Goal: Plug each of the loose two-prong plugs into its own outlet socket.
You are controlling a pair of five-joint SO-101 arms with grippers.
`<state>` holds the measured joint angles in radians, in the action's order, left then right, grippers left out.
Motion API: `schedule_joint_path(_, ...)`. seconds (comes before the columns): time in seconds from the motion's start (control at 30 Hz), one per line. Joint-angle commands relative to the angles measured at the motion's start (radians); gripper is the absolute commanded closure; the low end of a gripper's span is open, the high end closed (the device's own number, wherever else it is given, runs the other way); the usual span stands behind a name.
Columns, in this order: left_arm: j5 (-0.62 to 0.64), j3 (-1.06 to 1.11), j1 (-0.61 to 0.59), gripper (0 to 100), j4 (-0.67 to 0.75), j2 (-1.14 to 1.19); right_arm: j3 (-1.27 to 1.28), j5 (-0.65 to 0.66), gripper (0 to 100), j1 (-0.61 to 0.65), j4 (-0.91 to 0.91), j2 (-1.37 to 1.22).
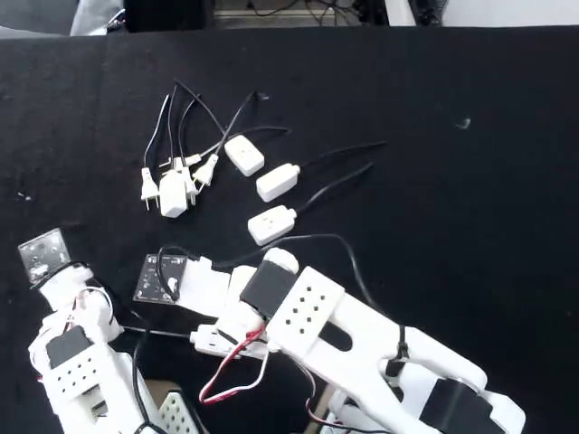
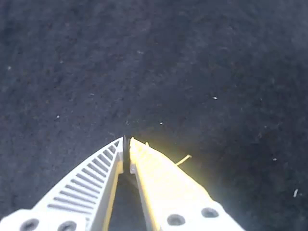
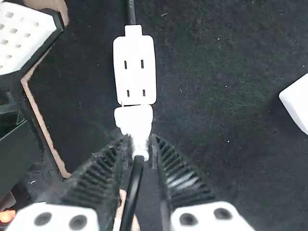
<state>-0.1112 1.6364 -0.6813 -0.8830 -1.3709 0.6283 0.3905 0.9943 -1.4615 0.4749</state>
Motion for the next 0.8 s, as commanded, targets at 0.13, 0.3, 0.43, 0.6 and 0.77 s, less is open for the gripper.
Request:
schedule_joint_path(0.13, 0.018, -0.019, -0.004, 97, 0.014, -0.006, -0.041, 0.012, 98.8, 0.006, 0.028, -0.03)
schedule_joint_path(0.3, 0.018, -0.021, -0.013, 97, 0.014, -0.006, -0.048, 0.017, 98.8, 0.008, 0.029, -0.107)
schedule_joint_path(0.43, 0.018, -0.019, -0.013, 97, 0.014, -0.006, -0.048, 0.017, 98.8, 0.008, 0.052, -0.107)
schedule_joint_path(0.6, 0.018, -0.021, -0.013, 97, 0.014, -0.006, -0.051, 0.064, 98.8, 0.008, 0.071, -0.113)
schedule_joint_path(0.77, 0.018, -0.021, -0.013, 97, 0.014, -0.006, -0.059, 0.071, 98.8, 0.009, 0.052, -0.114)
